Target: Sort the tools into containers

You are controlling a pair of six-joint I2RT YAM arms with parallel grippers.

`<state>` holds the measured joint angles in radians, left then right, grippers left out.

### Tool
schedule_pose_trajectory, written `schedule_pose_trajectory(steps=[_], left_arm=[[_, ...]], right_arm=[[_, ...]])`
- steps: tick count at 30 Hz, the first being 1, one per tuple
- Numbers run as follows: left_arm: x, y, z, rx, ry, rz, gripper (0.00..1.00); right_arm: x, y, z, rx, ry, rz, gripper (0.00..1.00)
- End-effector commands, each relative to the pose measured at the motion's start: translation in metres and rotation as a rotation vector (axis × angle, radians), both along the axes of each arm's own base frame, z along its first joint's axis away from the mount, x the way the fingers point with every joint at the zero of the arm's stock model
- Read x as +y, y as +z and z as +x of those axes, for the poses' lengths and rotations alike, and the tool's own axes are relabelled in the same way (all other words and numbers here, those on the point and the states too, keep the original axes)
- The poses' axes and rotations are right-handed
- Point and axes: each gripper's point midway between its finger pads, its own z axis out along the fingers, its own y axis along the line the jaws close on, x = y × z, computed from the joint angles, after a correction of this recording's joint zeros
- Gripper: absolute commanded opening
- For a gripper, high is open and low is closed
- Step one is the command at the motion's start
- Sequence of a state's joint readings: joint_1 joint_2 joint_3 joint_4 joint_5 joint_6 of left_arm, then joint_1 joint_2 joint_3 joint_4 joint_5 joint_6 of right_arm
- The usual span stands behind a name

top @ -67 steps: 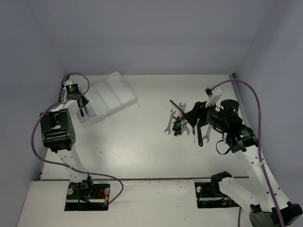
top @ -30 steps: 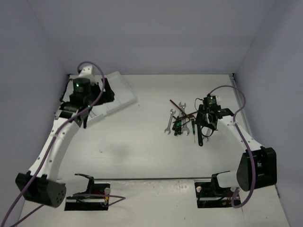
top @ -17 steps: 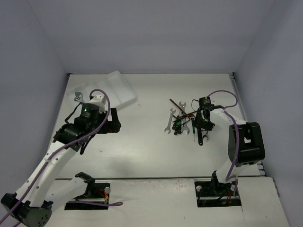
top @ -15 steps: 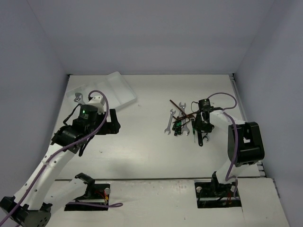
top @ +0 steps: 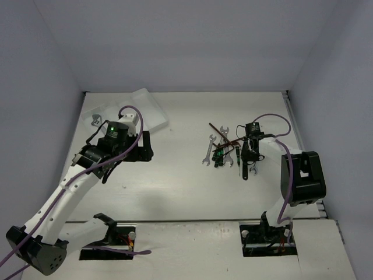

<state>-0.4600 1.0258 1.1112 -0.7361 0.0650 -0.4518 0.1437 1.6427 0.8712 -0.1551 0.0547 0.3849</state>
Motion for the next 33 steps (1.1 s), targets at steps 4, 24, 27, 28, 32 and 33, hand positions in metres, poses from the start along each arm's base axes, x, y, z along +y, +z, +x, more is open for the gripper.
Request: schedule_pose_trajectory(steps=[4, 24, 27, 28, 32, 33], left_arm=[[-0.034, 0.032, 0.009, -0.066, -0.095, -0.052, 0.84], [-0.188, 0.052, 0.014, -0.054, -0.322, -0.383, 0.84], [-0.216, 0.052, 0.011, -0.065, -0.353, -0.442, 0.84], [-0.226, 0.058, 0.012, -0.066, -0.341, -0.5, 0.84], [-0.261, 0.071, 0.011, -0.087, -0.376, -0.62, 0.83], [-0.269, 0.072, 0.009, -0.09, -0.392, -0.619, 0.82]], right_arm=[[0.001, 0.01, -0.018, -0.006, -0.029, 0.02, 0.0], [0.048, 0.166, 0.005, -0.472, 0.062, 0.226, 0.0], [0.061, 0.183, 0.007, -0.506, 0.044, 0.276, 0.0], [0.064, 0.187, 0.008, -0.513, 0.038, 0.286, 0.0], [0.078, 0.208, 0.011, -0.557, 0.023, 0.349, 0.0], [0.081, 0.213, 0.012, -0.565, 0.023, 0.367, 0.0]])
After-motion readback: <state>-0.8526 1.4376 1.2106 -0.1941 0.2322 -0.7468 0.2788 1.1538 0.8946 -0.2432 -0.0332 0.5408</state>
